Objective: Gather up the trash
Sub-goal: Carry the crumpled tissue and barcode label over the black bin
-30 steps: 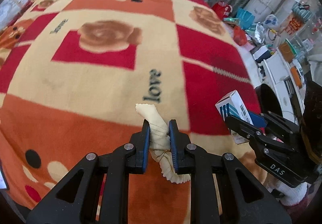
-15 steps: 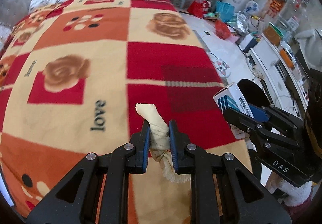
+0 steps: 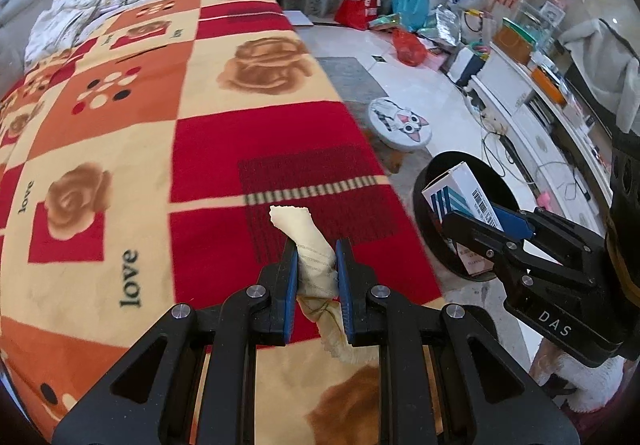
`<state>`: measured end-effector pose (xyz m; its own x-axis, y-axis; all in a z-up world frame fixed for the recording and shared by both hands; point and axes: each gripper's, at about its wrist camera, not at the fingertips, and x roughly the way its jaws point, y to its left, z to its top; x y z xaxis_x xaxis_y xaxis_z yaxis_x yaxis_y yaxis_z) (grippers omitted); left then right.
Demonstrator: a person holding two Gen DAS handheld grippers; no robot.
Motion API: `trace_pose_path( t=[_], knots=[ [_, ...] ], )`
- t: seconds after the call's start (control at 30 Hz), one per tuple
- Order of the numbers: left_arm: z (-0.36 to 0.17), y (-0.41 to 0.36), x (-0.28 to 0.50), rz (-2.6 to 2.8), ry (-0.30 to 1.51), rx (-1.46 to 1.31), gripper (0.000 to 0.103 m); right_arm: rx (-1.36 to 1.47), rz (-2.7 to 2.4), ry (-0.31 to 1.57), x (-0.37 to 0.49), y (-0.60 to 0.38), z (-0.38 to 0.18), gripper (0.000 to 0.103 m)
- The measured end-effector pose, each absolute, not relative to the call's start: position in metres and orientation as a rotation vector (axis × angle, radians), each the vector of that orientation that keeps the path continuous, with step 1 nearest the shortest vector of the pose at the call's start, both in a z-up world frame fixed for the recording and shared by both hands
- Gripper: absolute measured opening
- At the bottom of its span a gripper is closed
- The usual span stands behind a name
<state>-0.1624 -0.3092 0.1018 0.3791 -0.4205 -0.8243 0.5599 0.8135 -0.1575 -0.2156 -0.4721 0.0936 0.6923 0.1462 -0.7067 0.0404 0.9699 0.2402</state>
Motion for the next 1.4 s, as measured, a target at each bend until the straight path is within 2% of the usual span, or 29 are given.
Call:
trace_pose_path(
  t=[0.77,1.4],
  knots=[
    [0.116,-0.399,-0.171,-0.809,1.000,0.159,0.016,0.324,-0.146,0.775,-0.253,-0.560,0.097,0.030],
    [0.093,-0.473,-0.176,-0.886,1.051,0.188,0.016,0.411,-0.236,0.795,-0.275,-0.617,0.075,0.030]
  ],
)
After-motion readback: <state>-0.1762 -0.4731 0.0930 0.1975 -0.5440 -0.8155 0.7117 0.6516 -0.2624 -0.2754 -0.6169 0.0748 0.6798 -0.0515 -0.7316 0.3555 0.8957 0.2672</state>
